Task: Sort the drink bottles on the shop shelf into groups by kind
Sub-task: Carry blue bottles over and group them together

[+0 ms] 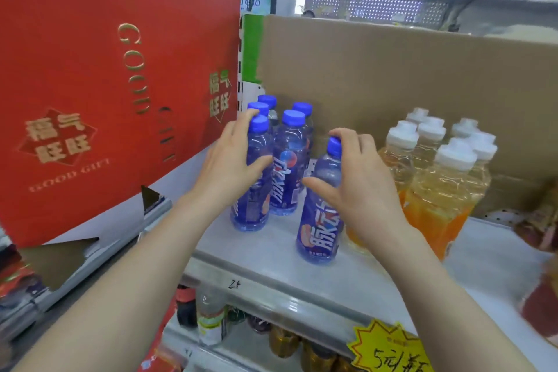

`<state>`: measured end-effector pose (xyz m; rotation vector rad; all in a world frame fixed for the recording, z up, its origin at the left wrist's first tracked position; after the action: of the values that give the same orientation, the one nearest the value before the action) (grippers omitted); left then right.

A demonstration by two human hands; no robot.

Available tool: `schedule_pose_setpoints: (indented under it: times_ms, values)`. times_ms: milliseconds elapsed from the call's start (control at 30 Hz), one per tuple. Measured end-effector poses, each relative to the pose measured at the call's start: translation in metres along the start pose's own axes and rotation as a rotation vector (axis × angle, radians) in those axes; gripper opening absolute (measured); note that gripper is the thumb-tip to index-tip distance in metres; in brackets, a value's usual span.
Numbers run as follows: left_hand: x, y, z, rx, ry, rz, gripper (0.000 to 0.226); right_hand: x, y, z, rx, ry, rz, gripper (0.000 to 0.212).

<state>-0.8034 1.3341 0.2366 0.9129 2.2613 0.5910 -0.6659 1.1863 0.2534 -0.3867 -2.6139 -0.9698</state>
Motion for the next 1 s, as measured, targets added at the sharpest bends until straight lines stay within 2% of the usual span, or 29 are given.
schedule_pose_setpoints:
  times_ms: [133, 233, 300, 400, 500, 567, 633, 833, 1000]
  values:
    - [0.012, -0.005, -0.014, -0.003, 0.010, 0.019, 0.072, 0.005, 0.005, -0.007, -0.116, -0.330, -0.066, 0.065]
    - [0.026, -0.011, -0.033, 0.017, -0.020, 0.015, 0.068, 0.011, 0.012, -0.004, -0.003, -0.597, -0.022, 0.055]
    - [0.035, -0.015, -0.043, 0.024, -0.037, 0.022, 0.068, 0.020, 0.024, -0.003, 0.027, -0.690, -0.014, 0.054]
    - [0.040, -0.017, -0.045, 0.025, -0.082, 0.035, 0.068, 0.046, 0.055, 0.008, -0.010, -0.491, -0.027, 0.046]
    - [0.044, -0.015, -0.043, 0.024, -0.127, 0.020, 0.069, 0.044, 0.093, 0.047, 0.188, -0.271, 0.118, 0.046]
    - [0.045, -0.014, -0.042, 0.021, -0.160, 0.019, 0.069, 0.037, 0.109, 0.059, 0.259, -0.198, 0.186, 0.049]
    - [0.046, -0.014, -0.041, 0.019, -0.178, 0.021, 0.068, 0.033, 0.116, 0.053, 0.263, -0.239, 0.198, 0.048]
    - [0.048, -0.014, -0.037, 0.016, -0.214, 0.017, 0.066, 0.016, 0.113, 0.024, 0.234, -0.484, 0.330, 0.026]
    - [0.049, -0.014, -0.036, 0.029, -0.275, 0.008, 0.065, 0.005, 0.108, 0.006, 0.269, -0.605, 0.475, 0.032]
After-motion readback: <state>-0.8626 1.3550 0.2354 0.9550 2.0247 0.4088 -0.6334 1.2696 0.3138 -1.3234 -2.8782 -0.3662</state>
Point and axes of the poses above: each hand's wrist, its own y-axis towards the middle knuckle, its own z-axis out of the palm, x = y × z, the point moved 6 cm from there along y, towards the middle knuckle, and after that the axes turned 10 degrees about y, right-handed, at the moved point
